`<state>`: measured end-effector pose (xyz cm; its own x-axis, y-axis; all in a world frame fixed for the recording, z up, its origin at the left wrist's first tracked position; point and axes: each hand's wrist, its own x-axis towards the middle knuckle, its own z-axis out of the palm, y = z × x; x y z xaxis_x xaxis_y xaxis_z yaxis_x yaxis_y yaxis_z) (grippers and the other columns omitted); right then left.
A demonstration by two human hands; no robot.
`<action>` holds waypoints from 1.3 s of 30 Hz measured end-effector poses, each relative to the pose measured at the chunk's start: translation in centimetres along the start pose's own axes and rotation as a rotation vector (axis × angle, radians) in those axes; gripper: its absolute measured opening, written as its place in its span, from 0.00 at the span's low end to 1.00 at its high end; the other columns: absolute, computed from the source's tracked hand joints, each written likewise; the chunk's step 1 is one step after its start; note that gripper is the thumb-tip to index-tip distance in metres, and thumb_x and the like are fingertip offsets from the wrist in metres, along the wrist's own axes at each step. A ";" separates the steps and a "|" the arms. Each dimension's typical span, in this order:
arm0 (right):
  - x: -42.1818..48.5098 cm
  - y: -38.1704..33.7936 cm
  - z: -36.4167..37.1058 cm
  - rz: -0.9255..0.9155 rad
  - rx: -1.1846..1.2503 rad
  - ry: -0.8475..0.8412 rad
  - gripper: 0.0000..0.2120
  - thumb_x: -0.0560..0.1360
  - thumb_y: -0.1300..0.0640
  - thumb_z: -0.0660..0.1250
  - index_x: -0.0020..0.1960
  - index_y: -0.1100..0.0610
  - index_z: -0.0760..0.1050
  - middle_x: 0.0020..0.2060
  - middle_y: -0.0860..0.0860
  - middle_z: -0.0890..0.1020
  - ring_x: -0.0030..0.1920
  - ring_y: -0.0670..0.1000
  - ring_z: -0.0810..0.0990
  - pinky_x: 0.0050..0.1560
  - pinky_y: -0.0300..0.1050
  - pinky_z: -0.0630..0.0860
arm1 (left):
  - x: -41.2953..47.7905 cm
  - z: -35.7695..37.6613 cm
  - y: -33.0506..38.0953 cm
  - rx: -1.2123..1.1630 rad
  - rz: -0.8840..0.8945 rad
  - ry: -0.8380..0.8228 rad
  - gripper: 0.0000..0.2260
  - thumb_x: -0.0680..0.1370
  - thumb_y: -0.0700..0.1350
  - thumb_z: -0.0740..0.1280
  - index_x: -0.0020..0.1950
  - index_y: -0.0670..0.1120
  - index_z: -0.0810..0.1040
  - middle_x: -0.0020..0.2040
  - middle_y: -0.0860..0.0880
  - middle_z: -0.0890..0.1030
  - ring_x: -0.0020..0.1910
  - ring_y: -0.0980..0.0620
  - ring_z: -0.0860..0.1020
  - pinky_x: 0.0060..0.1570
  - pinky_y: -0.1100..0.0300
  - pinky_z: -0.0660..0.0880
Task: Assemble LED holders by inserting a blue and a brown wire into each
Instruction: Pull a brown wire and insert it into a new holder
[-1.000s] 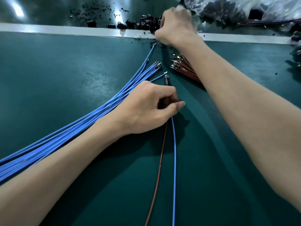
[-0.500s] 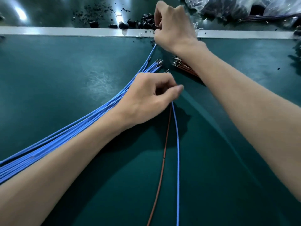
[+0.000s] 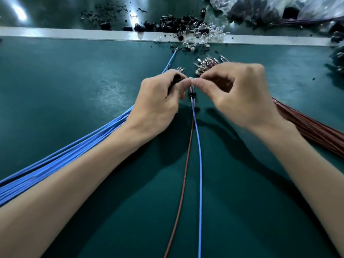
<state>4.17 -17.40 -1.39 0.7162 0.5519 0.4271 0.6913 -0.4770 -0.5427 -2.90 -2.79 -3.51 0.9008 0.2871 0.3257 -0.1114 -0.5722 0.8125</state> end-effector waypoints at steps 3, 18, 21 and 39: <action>-0.1 1.8 -1.3 0.109 -0.377 0.003 0.11 0.72 0.47 0.71 0.49 0.52 0.81 0.44 0.52 0.81 0.46 0.56 0.79 0.47 0.50 0.77 | -0.1 0.1 0.2 -0.029 -0.056 -0.036 0.14 0.81 0.48 0.60 0.37 0.46 0.76 0.29 0.45 0.73 0.26 0.53 0.67 0.31 0.57 0.67; -0.4 1.0 -1.3 -0.040 -0.412 0.183 0.05 0.77 0.60 0.64 0.47 0.63 0.73 0.37 0.50 0.70 0.39 0.53 0.66 0.35 0.47 0.65 | -0.6 0.1 0.9 -0.053 0.001 -0.096 0.14 0.78 0.51 0.62 0.40 0.41 0.70 0.33 0.46 0.75 0.34 0.41 0.75 0.39 0.52 0.72; -0.6 0.7 -1.1 -0.135 -0.437 0.186 0.05 0.77 0.60 0.64 0.47 0.63 0.75 0.40 0.55 0.77 0.44 0.58 0.72 0.33 0.48 0.70 | -0.6 0.2 1.0 -0.066 0.002 -0.104 0.12 0.77 0.52 0.63 0.38 0.48 0.66 0.40 0.41 0.80 0.34 0.43 0.77 0.40 0.51 0.75; -1.4 -1.1 -0.6 -0.423 -0.230 -0.129 0.08 0.76 0.57 0.65 0.51 0.62 0.78 0.40 0.52 0.81 0.39 0.56 0.79 0.33 0.51 0.77 | -0.2 -0.2 1.2 -0.470 -0.173 0.100 0.14 0.77 0.36 0.58 0.31 0.42 0.70 0.22 0.55 0.72 0.22 0.57 0.67 0.23 0.69 0.63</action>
<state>2.41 -18.08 -0.95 0.3607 0.8028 0.4747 0.9324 -0.3235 -0.1614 -3.29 -3.33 -2.52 0.8810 0.4318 0.1935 -0.1620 -0.1089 0.9808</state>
